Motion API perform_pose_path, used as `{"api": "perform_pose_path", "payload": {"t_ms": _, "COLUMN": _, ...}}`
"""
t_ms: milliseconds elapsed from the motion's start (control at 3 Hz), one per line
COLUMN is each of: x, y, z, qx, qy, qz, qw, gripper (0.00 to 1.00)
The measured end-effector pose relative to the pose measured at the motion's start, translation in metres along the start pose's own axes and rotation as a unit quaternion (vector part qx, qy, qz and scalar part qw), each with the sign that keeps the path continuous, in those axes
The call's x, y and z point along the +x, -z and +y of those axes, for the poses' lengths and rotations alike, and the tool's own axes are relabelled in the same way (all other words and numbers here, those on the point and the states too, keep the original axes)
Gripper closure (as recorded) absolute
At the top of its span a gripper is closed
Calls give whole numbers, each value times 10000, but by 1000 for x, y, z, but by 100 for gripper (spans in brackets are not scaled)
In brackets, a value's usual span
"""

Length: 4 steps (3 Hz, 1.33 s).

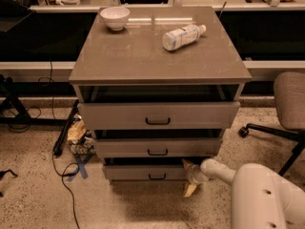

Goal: Open bottom drawer

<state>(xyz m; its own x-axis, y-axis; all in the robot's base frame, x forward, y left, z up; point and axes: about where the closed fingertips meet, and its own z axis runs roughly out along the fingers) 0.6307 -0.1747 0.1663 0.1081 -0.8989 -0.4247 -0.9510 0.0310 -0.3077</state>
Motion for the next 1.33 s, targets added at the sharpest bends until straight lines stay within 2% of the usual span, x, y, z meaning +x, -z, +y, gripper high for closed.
{"api": "perform_pose_path", "payload": {"t_ms": 333, "x": 13, "y": -18, "z": -3, "qx": -128, "qy": -125, "qz": -6, "qw": 9998, "gripper": 19}}
{"api": "perform_pose_path", "payload": {"t_ms": 667, "x": 12, "y": -14, "z": -5, "qx": -128, "qy": -131, "qz": -2, "qw": 9998, "gripper": 50}}
{"api": "perform_pose_path", "payload": {"t_ms": 1333, "x": 5, "y": -1, "z": -10, "qx": -127, "qy": -131, "qz": -2, "qw": 9998, "gripper": 97}}
